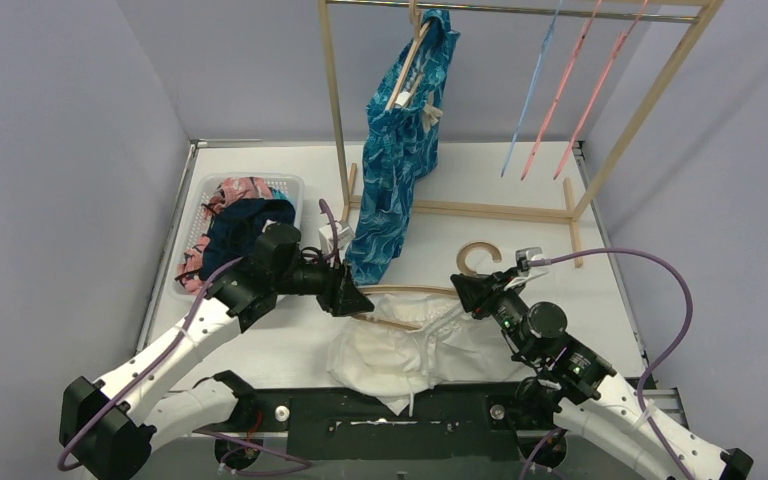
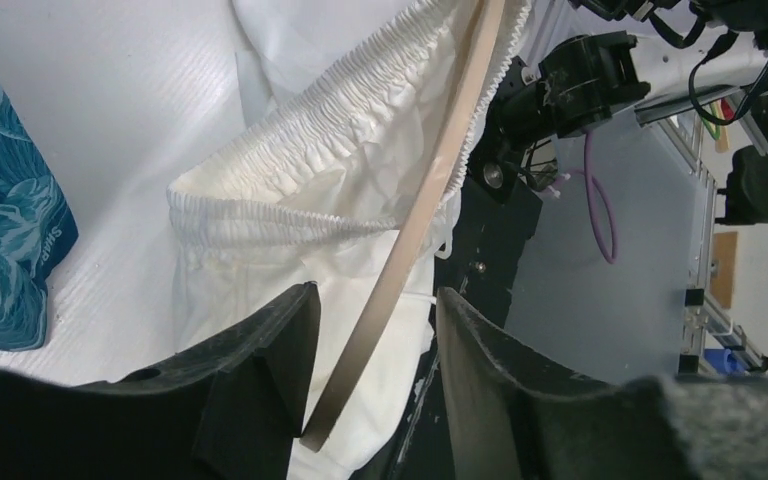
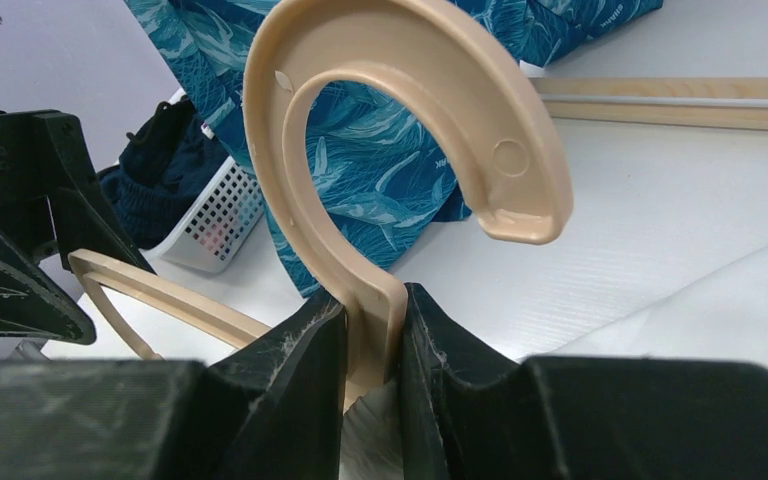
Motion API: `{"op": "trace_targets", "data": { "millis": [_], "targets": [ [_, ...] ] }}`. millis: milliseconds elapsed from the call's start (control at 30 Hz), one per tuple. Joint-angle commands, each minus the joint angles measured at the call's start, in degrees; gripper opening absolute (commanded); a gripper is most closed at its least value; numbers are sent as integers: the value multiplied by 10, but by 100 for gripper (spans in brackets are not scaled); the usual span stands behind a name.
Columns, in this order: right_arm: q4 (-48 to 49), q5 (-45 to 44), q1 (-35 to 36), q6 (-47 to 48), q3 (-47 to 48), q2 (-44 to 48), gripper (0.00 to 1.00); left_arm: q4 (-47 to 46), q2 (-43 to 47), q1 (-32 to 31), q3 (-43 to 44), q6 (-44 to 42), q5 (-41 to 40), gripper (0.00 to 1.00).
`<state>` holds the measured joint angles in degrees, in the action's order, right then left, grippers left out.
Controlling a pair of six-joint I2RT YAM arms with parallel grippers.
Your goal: Remove the shorts from the hanger
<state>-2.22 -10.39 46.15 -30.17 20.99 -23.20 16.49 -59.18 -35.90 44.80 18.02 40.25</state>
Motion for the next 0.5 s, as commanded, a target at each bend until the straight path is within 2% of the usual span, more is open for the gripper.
{"op": "trace_targets", "data": {
  "millis": [0,100,133,167,267,333,467],
  "targets": [
    [30,-24,-2,0,17,12,6,-6,30,3,26,4,-6,48],
    [47,-7,-3,1,9,15,6,-5,32,4,21,2,19,49],
    [51,-3,-3,1,7,15,6,-5,29,4,19,1,29,46],
    [53,1,-3,2,6,14,6,-3,26,4,18,0,37,41],
    [49,0,-3,0,7,9,7,-1,24,4,19,-1,45,14],
    [38,-9,-3,-8,11,4,10,-1,26,4,20,1,39,2],
    [9,-28,-3,-27,27,-14,27,-4,40,4,26,7,19,0]
  ]
}}
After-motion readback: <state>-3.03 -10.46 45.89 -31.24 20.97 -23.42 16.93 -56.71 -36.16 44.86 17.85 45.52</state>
